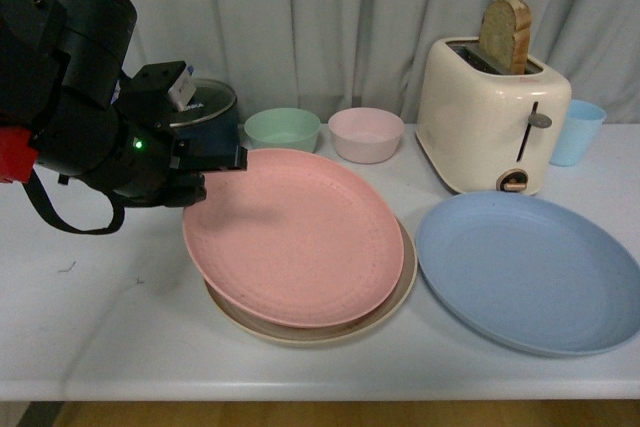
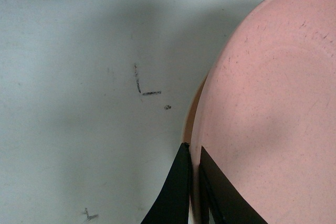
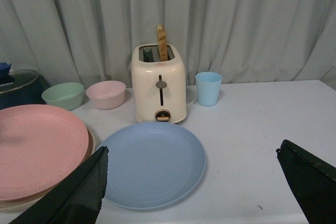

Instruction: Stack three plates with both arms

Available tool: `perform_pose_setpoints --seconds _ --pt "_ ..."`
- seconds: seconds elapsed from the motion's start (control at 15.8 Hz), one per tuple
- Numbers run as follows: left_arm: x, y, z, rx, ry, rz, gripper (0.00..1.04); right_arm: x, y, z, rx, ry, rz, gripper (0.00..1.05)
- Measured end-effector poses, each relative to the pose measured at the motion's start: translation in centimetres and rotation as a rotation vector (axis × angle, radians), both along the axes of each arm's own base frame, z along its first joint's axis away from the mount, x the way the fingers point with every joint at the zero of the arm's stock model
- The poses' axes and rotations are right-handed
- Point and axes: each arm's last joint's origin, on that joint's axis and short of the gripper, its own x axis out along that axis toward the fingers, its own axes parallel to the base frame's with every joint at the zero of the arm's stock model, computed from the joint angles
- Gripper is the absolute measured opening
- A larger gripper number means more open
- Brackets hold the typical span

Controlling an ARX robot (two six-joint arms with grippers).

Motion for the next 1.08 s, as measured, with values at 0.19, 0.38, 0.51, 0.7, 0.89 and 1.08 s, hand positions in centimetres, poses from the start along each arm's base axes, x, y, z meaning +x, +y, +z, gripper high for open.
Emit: perform_pose_setpoints --seconds 0.19,0.38,0.51,0.7,0.89,1.08 --pt "-0.2 0.1 -0.2 -0.002 0.000 -0.003 0.29 0.0 0.0 0.0 0.000 0.000 0.000 0.98" --pt "-1.4 0.4 0.3 0.010 -0.034 -0.022 0.63 0.0 0.0 0.0 0.000 0.000 0.000 0.98" --pt "-3.5 0.7 2.6 0.053 -0.210 -0.060 0.86 0.0 0.0 0.0 0.000 0.000 0.000 0.98" --pt "-7.4 1.6 6.2 0.108 -0.706 0.070 0.86 0.0 0.0 0.0 0.000 0.000 0.000 0.98" --pt "-12.8 4.1 4.1 0.092 -0.793 0.181 0.50 0.0 0.0 0.0 0.000 0.001 0.000 0.98" --pt "-16.6 5.4 3.6 0.079 -0.814 0.182 0.14 0.0 0.0 0.0 0.000 0.000 0.000 0.98"
